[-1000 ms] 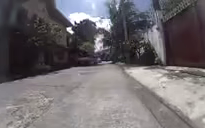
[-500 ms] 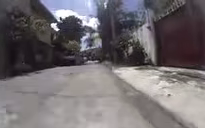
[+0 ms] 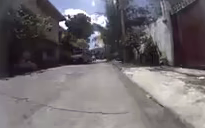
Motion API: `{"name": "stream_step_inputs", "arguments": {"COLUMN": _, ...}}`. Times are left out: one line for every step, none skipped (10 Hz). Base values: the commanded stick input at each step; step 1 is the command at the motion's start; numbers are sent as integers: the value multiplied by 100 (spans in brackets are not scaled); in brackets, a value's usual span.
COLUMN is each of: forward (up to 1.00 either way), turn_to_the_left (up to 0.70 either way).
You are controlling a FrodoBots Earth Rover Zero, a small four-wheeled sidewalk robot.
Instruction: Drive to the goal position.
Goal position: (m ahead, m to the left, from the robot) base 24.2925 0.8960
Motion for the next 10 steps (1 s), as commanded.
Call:
{"name": "stream_step_inputs", "arguments": {"forward": 100, "turn_to_the_left": 11}}
{"name": "stream_step_inputs", "arguments": {"forward": 100, "turn_to_the_left": 11}}
{"name": "stream_step_inputs", "arguments": {"forward": 100, "turn_to_the_left": 5}}
{"name": "stream_step_inputs", "arguments": {"forward": 100, "turn_to_the_left": 0}}
{"name": "stream_step_inputs", "arguments": {"forward": 100, "turn_to_the_left": -7}}
{"name": "stream_step_inputs", "arguments": {"forward": 100, "turn_to_the_left": -27}}
{"name": "stream_step_inputs", "arguments": {"forward": 100, "turn_to_the_left": -40}}
{"name": "stream_step_inputs", "arguments": {"forward": 100, "turn_to_the_left": -40}}
{"name": "stream_step_inputs", "arguments": {"forward": 100, "turn_to_the_left": -40}}
{"name": "stream_step_inputs", "arguments": {"forward": 100, "turn_to_the_left": -40}}
